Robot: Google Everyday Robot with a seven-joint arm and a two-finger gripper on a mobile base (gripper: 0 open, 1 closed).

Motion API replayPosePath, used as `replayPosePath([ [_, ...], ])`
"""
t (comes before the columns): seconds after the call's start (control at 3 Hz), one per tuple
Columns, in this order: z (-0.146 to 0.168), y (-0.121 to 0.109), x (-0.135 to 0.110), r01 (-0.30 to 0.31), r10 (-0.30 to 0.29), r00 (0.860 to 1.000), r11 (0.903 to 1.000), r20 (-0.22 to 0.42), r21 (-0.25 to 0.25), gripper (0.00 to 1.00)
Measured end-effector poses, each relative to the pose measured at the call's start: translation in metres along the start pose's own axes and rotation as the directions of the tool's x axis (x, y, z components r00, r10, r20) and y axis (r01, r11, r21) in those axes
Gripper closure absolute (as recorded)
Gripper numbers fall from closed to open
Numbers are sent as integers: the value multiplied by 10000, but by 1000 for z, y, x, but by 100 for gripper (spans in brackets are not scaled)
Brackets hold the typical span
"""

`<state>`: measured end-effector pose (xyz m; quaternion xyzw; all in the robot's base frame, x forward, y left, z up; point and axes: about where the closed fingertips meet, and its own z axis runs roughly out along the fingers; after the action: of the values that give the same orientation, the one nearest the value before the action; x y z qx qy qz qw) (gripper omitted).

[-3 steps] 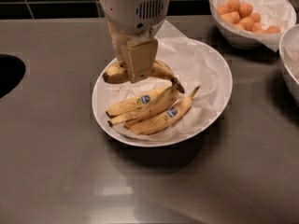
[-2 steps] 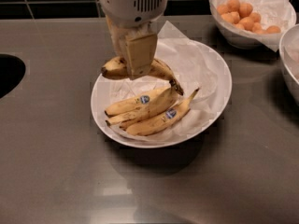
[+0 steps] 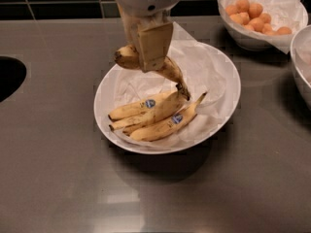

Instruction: Pick banana from white bowl

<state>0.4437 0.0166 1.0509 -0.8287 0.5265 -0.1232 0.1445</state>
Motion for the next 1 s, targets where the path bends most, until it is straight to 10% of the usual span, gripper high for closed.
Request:
replayPosePath([
  [1.0, -17, 4, 11, -285, 323, 9975, 9977, -625, 609, 100],
])
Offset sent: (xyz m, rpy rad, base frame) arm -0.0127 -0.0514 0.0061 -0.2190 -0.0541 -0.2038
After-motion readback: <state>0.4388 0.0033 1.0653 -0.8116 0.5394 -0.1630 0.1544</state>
